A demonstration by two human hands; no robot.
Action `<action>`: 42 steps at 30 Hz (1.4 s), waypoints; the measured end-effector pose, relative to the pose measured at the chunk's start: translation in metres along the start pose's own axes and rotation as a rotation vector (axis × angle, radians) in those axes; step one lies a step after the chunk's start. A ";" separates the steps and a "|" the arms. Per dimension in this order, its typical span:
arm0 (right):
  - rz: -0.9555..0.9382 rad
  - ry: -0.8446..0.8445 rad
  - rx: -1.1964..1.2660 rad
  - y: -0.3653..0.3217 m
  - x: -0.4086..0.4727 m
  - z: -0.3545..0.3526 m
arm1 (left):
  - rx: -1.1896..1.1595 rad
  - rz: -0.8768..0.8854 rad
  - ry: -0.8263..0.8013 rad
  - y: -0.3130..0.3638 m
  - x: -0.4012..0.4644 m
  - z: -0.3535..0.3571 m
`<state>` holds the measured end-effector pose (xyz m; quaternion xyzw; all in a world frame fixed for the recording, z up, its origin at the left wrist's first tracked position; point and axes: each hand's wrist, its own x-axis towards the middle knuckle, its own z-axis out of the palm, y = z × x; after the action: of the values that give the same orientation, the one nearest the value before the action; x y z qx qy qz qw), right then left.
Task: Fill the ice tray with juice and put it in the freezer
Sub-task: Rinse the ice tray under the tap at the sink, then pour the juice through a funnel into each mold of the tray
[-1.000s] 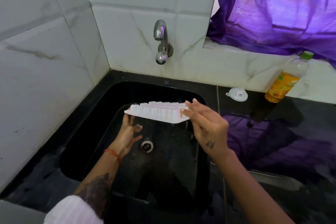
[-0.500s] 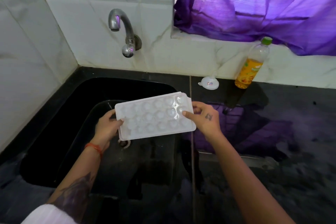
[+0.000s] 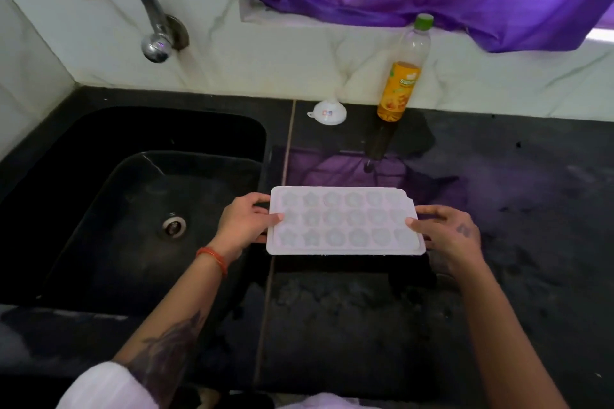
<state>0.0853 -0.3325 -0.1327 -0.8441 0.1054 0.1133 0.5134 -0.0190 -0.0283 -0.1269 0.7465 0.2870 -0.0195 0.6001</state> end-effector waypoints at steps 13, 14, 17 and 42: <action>0.043 -0.051 -0.170 0.025 0.008 -0.015 | 0.276 0.020 0.087 -0.002 0.003 0.030; 0.046 -0.068 -0.206 0.023 0.011 -0.016 | 0.359 0.067 0.128 0.002 0.005 0.030; 0.028 -0.057 -0.348 0.007 0.019 -0.021 | 0.475 0.186 0.206 0.017 0.018 0.032; -0.285 0.369 -0.190 -0.159 0.232 0.064 | 1.182 0.564 -0.210 0.046 0.164 0.115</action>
<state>0.3476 -0.2181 -0.0974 -0.9014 0.0659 -0.1068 0.4144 0.1752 -0.0716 -0.1795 0.9907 -0.0384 -0.0886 0.0963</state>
